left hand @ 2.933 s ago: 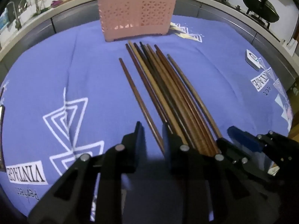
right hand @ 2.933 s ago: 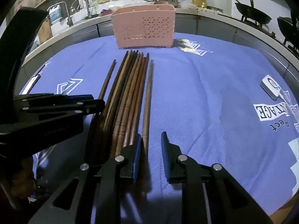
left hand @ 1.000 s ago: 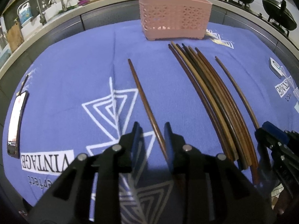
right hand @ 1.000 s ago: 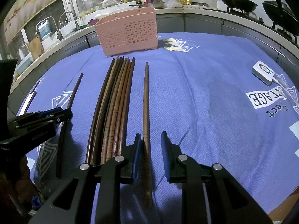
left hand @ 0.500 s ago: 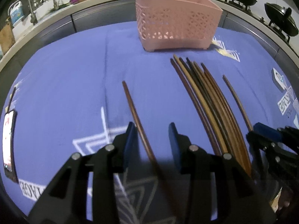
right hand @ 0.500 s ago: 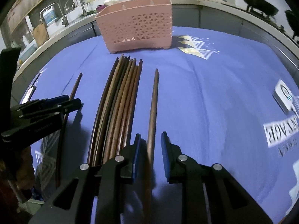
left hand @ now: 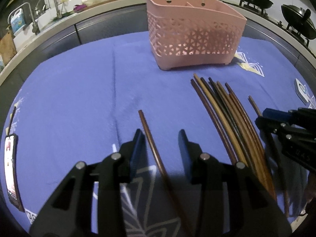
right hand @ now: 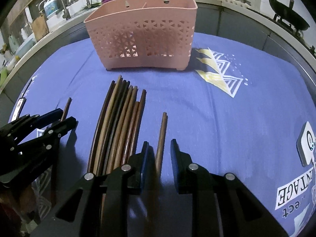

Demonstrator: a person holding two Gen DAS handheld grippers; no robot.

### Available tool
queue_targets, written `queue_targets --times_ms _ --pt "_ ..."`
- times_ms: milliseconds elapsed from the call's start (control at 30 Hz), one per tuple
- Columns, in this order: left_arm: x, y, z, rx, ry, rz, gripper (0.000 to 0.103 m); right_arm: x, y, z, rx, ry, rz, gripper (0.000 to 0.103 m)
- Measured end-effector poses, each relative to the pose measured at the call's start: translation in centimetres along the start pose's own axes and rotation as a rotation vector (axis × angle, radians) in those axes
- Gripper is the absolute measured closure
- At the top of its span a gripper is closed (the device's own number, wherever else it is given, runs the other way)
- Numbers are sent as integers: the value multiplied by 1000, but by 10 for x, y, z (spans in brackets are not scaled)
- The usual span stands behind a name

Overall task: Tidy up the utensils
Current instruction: 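Close the left tool on one chopstick while the right tool grasps another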

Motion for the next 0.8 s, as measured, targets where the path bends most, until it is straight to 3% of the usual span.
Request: queue_targets --times_ms 633,700,800 --pt "-3 -1 0 25 1 -2 68 -4 -2 -9 20 28 14 80" --pt "-2 0 0 32 -6 2 77 -6 -2 -10 21 38 9 83" --pt "1 1 -1 36 -18 11 92 -10 -2 -11 18 50 -6 96"
Point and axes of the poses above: each gripper's, at about its wrist camera, not at the fingertips, and y roughly against the way its jaws point, x to its right, z to its underside, the point moved 3 cm from there along -y, roughly the way its jaws point, and after that the axes turned 14 degrees about -x, right-handed, at the moved point
